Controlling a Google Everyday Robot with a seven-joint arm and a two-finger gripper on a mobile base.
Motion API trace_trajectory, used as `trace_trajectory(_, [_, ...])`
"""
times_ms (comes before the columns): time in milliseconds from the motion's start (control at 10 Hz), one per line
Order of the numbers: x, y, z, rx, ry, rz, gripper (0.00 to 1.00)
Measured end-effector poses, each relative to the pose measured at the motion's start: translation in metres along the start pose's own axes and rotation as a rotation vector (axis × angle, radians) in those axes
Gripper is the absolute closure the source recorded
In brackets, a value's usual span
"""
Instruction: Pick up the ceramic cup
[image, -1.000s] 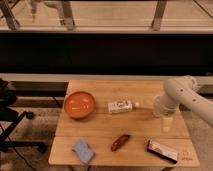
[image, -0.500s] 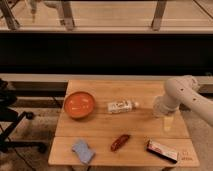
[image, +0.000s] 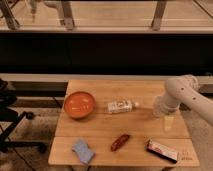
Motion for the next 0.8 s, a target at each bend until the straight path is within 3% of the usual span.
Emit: trace_trajectory(800, [0.0019, -0.0028, 0.0027, -0.01, -0.001, -0.022, 0.0])
